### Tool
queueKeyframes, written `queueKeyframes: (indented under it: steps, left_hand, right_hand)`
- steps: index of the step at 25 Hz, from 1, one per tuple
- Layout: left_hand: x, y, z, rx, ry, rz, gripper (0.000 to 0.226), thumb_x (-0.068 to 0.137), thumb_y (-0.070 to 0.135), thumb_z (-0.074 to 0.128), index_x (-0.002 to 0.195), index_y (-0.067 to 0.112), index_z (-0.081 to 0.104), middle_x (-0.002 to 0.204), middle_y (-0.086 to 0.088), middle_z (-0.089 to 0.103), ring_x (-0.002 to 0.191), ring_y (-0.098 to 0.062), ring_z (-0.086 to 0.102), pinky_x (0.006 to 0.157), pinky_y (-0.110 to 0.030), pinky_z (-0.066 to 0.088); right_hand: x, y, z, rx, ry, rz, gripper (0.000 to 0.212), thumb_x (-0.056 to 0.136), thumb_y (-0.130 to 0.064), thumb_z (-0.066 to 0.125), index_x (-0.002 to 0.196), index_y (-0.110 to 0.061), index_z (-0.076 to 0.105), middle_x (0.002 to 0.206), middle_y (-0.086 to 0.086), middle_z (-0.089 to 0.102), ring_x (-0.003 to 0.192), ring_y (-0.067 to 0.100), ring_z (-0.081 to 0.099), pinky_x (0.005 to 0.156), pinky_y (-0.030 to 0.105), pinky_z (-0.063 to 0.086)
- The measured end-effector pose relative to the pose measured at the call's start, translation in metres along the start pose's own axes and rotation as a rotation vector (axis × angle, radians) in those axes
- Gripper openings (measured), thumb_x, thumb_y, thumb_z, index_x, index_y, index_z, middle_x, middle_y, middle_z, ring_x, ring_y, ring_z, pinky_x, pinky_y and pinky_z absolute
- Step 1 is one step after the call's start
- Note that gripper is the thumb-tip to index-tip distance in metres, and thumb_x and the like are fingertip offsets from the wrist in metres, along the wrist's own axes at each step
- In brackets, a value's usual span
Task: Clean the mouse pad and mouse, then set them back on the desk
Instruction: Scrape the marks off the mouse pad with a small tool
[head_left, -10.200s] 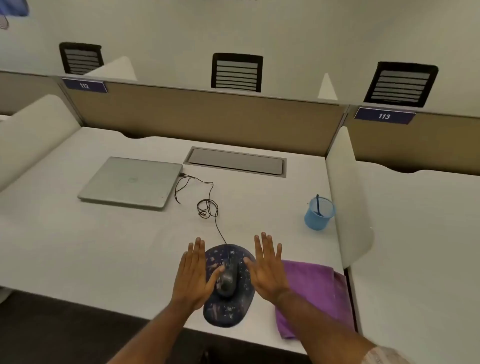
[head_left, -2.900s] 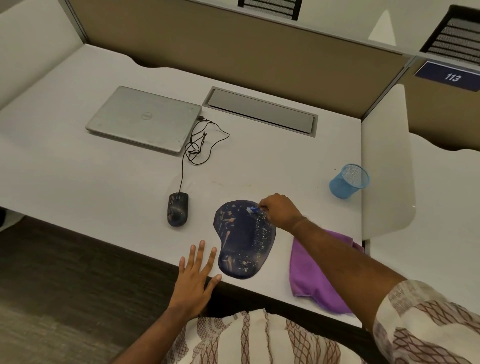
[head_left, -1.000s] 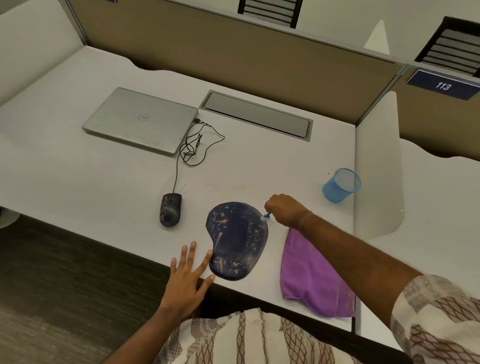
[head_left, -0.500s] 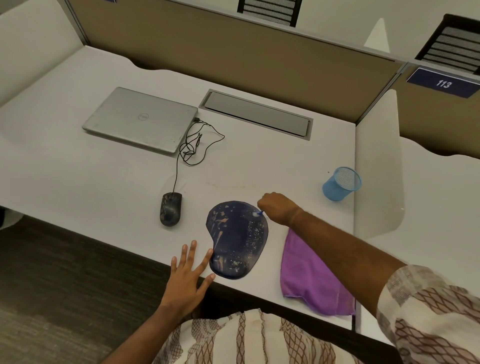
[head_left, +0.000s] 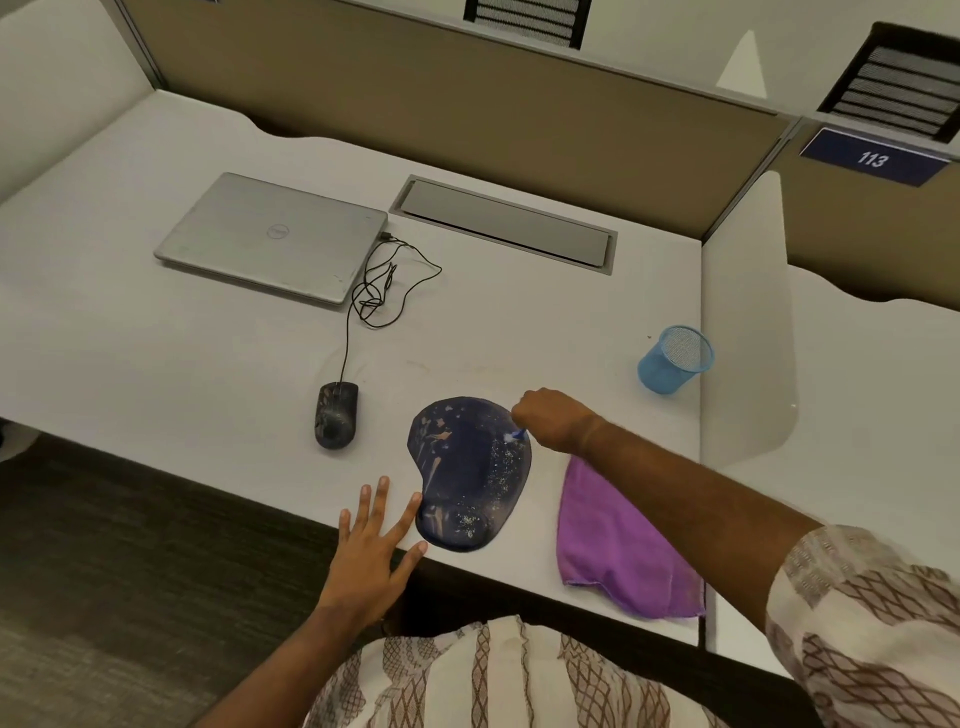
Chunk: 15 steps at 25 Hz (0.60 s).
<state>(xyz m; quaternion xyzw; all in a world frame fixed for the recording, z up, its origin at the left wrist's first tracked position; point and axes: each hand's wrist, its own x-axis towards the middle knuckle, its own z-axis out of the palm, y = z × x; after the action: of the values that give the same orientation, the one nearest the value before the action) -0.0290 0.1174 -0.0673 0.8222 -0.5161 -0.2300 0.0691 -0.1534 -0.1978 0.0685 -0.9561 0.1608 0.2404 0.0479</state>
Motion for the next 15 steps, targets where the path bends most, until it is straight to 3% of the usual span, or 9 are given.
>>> queueKeyframes:
  steps: [4, 8, 15]
  left_hand:
    - [0.000, -0.001, 0.000, -0.001, -0.005, 0.000, 0.070, 0.096, 0.075, 0.012, 0.158, 0.052, -0.011, 0.167, 0.002, -0.031, 0.153, -0.023, -0.032, 0.122, -0.050, -0.016]
    - [0.000, 0.000, 0.001, -0.005, -0.010, 0.001, 0.070, 0.096, 0.076, 0.011, 0.157, 0.052, -0.012, 0.167, 0.002, -0.032, 0.153, -0.023, -0.032, 0.122, -0.050, -0.017]
    - [-0.001, 0.000, 0.000, -0.004, -0.009, -0.002, 0.070, 0.095, 0.076, 0.010, 0.157, 0.053, -0.013, 0.166, 0.003, -0.033, 0.152, -0.022, -0.033, 0.122, -0.049, -0.018]
  right_hand:
    - [-0.002, 0.007, -0.009, 0.032, 0.058, 0.029, 0.018, 0.092, -0.006, 0.056, 0.104, -0.004, 0.069, 0.104, 0.015, 0.066, 0.093, 0.031, 0.064, 0.077, 0.036, 0.048]
    - [0.007, -0.015, -0.004, 0.088, 0.060, 0.015, 0.018, 0.093, -0.019, 0.060, 0.093, -0.004, 0.071, 0.092, 0.014, 0.066, 0.080, 0.028, 0.061, 0.066, 0.034, 0.044]
    - [-0.010, 0.001, 0.000, -0.042, -0.032, 0.015, 0.017, 0.095, -0.010, 0.056, 0.106, -0.001, 0.065, 0.108, 0.017, 0.065, 0.095, 0.031, 0.064, 0.071, 0.033, 0.042]
